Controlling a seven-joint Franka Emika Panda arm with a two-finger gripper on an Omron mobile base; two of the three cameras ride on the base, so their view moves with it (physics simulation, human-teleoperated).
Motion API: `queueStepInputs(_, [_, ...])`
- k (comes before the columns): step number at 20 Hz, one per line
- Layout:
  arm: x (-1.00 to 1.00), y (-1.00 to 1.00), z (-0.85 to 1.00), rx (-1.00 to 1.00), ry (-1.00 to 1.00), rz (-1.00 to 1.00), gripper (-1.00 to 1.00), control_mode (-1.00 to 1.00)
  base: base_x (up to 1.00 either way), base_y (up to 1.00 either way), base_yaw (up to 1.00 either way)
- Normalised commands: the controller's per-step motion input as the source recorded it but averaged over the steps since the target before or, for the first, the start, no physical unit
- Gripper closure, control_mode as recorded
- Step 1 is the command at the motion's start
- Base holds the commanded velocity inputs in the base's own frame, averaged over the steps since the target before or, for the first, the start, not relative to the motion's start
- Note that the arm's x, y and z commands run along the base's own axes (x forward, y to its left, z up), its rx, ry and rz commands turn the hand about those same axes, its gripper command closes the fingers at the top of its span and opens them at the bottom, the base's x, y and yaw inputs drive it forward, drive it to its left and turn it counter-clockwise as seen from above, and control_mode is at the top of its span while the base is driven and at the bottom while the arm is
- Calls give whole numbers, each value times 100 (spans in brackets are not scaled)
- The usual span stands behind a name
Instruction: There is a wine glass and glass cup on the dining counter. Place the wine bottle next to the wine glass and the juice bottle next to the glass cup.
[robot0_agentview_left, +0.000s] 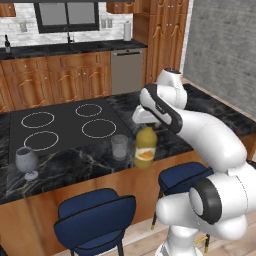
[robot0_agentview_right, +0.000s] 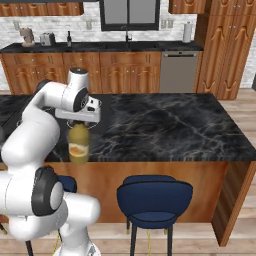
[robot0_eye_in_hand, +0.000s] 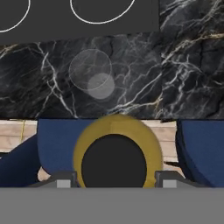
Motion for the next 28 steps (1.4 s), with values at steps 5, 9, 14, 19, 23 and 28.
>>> queueStepInputs(5, [47, -5, -8, 0, -2, 8, 100, -100, 0, 0, 0])
queueStepInputs(9, [46, -1, -7, 0, -1, 5, 100, -100, 0, 0, 0])
queueStepInputs(14, [38, -1, -11, 0, -3, 5, 100, -100, 0, 0, 0])
queueStepInputs(19, [42, -2, -5, 0, 0, 1, 100, -100, 0, 0, 0])
queueStepInputs(23, [35, -4, -8, -6, -4, 3, 100, -100, 0, 0, 0])
queueStepInputs(28, [34, 0, -13, -9, -4, 6, 100, -100, 0, 0, 0])
